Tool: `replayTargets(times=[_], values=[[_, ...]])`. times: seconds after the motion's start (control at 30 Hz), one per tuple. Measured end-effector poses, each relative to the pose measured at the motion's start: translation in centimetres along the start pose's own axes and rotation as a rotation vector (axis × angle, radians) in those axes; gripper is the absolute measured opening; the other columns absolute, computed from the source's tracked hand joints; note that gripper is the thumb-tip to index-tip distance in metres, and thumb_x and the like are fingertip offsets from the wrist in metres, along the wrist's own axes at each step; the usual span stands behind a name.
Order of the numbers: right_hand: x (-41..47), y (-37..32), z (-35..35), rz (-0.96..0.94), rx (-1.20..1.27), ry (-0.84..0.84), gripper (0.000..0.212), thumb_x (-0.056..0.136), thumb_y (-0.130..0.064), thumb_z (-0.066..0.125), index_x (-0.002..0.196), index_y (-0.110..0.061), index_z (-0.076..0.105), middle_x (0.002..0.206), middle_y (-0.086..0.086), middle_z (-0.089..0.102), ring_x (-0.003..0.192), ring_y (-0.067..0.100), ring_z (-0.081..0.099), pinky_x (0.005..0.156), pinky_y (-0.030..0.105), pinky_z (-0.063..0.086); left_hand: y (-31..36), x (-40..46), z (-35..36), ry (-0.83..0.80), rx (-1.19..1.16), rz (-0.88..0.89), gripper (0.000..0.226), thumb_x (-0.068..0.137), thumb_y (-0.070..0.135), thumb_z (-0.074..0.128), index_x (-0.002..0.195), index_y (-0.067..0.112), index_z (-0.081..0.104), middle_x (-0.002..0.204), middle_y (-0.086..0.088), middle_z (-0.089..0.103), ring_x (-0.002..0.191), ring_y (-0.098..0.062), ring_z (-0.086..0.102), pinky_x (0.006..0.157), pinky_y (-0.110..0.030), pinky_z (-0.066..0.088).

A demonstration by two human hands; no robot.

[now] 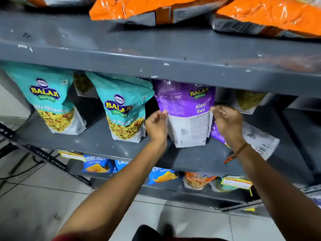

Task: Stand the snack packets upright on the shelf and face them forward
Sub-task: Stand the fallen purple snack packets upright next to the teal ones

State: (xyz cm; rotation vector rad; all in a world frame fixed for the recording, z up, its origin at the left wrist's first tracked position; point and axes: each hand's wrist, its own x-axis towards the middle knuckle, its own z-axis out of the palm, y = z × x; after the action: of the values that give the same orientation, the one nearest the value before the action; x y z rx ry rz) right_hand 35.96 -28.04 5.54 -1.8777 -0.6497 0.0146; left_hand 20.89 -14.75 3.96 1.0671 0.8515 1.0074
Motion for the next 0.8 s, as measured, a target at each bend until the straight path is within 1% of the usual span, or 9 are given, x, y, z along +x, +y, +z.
replayTargets(times=[0.1,0.23,0.33,0.4,0.53,0.57,0.63,0.73,0.8], values=[[-1.8,-0.7,-0.9,-0.05,0.098,0.087,0.011,0.09,-0.03,0.059,0.081,-0.025,0.064,0.064,-0.017,0.063,0.052,-0.008,0.058,0.053,0.008,0.043,1.3,0.5,0.6,-0.154,-0.038,0.122,0.023,0.093,0.004,0.056,0.071,-0.003,0.056,0.07,-0.009,0.047,0.069,-0.016,0.036,0.063,-0.03,0.03],[-4.3,1.3,-0.9,-0.056,0.086,0.067,0.015,0.093,-0.034,0.053,0.08,-0.034,0.059,0.07,-0.001,0.069,0.068,0.005,0.07,0.053,0.028,0.052,-0.5,1.2,0.0,-0.231,0.029,0.146,0.028,0.092,0.007,0.059,0.064,0.01,0.059,0.063,0.007,0.052,0.065,-0.009,0.04,0.062,-0.025,0.034],[-6.1,3.3,-0.8,0.067,0.136,0.028,0.013,0.089,-0.037,0.057,0.078,-0.042,0.061,0.077,0.007,0.07,0.074,0.009,0.072,0.05,0.032,0.055,-3.1,0.9,-1.2,-0.304,0.11,0.122,0.026,0.093,0.011,0.06,0.077,-0.01,0.065,0.077,-0.006,0.061,0.077,-0.016,0.047,0.072,-0.033,0.039],[-6.4,3.4,-0.8,0.095,0.15,0.017,0.008,0.087,-0.039,0.06,0.08,-0.043,0.063,0.078,0.001,0.071,0.079,0.009,0.074,0.05,0.034,0.058,-3.7,0.9,-1.8,-0.32,0.135,0.108,0.023,0.093,0.015,0.059,0.085,-0.004,0.069,0.083,-0.009,0.066,0.079,-0.017,0.053,0.073,-0.033,0.043],[-7.2,2.6,-0.6,0.101,0.17,0.076,0.009,0.086,-0.037,0.062,0.092,-0.04,0.057,0.092,0.001,0.068,0.078,0.014,0.071,0.047,0.029,0.057,-2.4,1.0,-1.4,-0.303,0.087,-0.119,0.031,0.096,0.04,0.051,0.087,0.016,0.068,0.096,-0.011,0.069,0.085,-0.016,0.065,0.082,-0.03,0.049],[-7.9,2.4,-0.4,0.095,0.161,0.11,0.011,0.085,-0.035,0.062,0.092,-0.037,0.054,0.094,0.004,0.065,0.073,0.011,0.069,0.045,0.03,0.057,-2.2,1.1,-1.4,-0.316,0.06,-0.188,0.039,0.097,0.047,0.042,0.095,0.019,0.069,0.106,-0.009,0.07,0.09,-0.01,0.069,0.084,-0.026,0.05],[-9.9,2.3,0.6,0.079,0.152,0.111,0.014,0.085,-0.028,0.064,0.091,-0.029,0.051,0.091,0.007,0.06,0.069,0.008,0.063,0.045,0.035,0.058,-2.1,1.4,-1.5,-0.401,0.05,-0.299,0.061,0.097,0.058,0.02,0.128,0.021,0.059,0.137,-0.005,0.059,0.121,-0.009,0.06,0.099,-0.023,0.042],[-12.6,2.2,2.2,0.09,0.13,-0.076,0.028,0.082,-0.025,0.07,0.105,-0.025,0.052,0.105,0.001,0.054,0.09,0.01,0.06,0.069,0.042,0.06,-2.3,1.0,-1.8,-0.534,0.116,-0.383,0.076,0.092,0.067,0.002,0.139,0.028,0.047,0.15,-0.002,0.047,0.14,-0.017,0.04,0.111,-0.03,0.027],[-13.3,2.1,3.0,0.082,0.056,-0.139,0.046,0.078,-0.032,0.073,0.117,-0.028,0.047,0.119,-0.004,0.046,0.104,0.006,0.055,0.09,0.029,0.052,-2.7,0.0,-1.9,-0.498,0.155,-0.356,0.07,0.091,0.069,0.006,0.129,0.035,0.054,0.145,0.004,0.052,0.137,-0.015,0.042,0.107,-0.029,0.029]])
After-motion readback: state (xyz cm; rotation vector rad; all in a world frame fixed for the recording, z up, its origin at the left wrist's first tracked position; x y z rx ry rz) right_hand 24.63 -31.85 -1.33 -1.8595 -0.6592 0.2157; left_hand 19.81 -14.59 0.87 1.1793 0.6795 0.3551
